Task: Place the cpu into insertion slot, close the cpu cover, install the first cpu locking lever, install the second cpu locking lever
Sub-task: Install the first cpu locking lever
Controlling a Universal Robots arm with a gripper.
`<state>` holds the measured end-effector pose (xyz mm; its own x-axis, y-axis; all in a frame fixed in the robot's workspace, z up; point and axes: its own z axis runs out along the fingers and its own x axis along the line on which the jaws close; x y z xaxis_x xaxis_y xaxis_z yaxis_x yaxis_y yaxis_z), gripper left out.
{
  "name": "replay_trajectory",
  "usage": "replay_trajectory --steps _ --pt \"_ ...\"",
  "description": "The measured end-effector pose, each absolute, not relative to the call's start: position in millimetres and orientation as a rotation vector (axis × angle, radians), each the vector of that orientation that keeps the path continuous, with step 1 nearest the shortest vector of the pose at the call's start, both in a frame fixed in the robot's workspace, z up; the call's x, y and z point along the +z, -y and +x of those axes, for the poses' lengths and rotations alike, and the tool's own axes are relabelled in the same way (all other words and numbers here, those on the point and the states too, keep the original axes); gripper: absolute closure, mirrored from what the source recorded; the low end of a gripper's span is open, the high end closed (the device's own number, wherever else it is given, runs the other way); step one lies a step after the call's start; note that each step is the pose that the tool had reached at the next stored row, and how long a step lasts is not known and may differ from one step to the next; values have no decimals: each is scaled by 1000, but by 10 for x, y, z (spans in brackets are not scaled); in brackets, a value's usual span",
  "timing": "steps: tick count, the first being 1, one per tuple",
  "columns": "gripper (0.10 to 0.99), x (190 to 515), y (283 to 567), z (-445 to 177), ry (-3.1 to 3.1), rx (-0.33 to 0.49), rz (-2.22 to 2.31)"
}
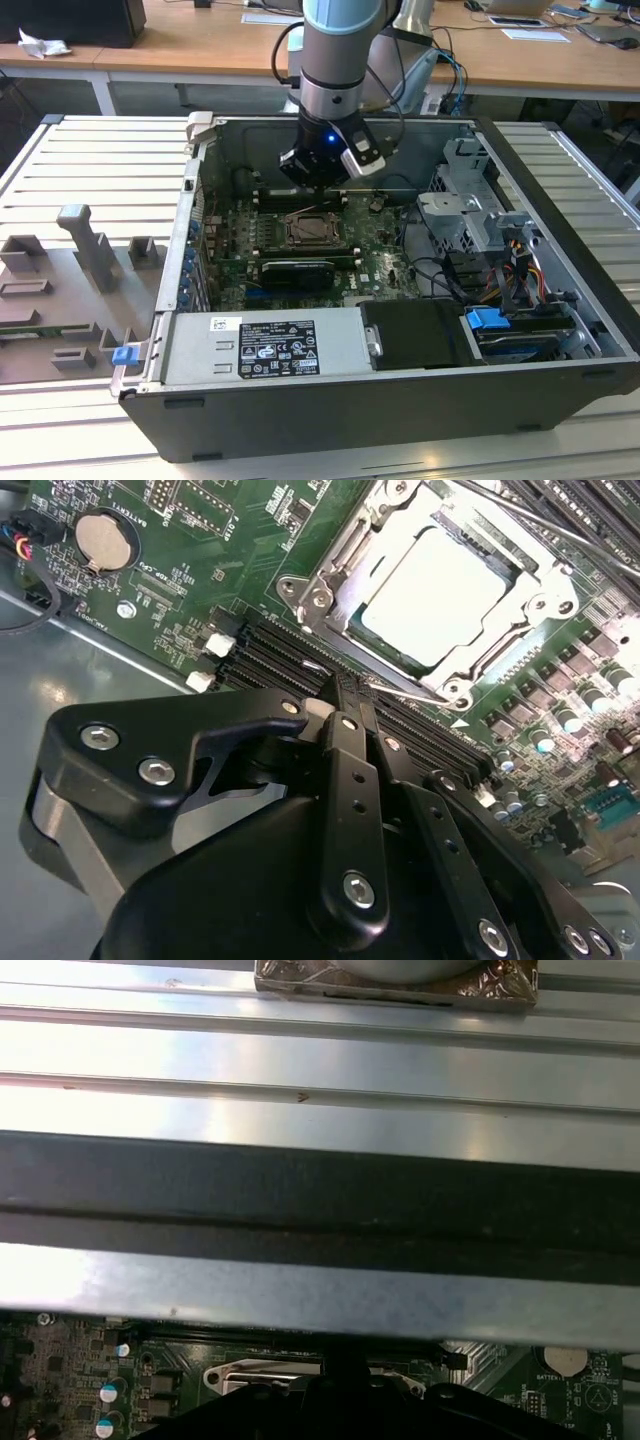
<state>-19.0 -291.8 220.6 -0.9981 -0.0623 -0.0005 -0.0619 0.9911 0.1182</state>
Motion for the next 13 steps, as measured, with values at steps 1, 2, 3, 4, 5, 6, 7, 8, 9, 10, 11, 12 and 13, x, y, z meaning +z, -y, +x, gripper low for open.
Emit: replay_trajectory --steps 1,2,3,4,5,6,7,8,9,10,11,12,13 --pt "980 2203 2918 -188 3131 -186 100" --pt "980 2198 2918 -183 3131 -185 106" --pt "980 2195 2917 -179 3130 -185 111" --pt "980 2190 2916 -172 3130 -185 118" --pt "980 2186 2915 -168 3130 -186 122" --pt "980 2180 2914 -161 3129 -185 128" --pt "980 2174 2913 -158 3129 -185 133" --pt "980 2168 2913 -158 3128 -185 136" --pt "980 2159 2913 -158 3128 -185 138" --pt "980 2151 2912 -158 3128 -185 140" --pt "980 2124 2912 -154 3128 -185 146" --pt "980 2110 2912 -152 3127 -185 148" --pt "980 2100 2912 -151 3127 -185 150"
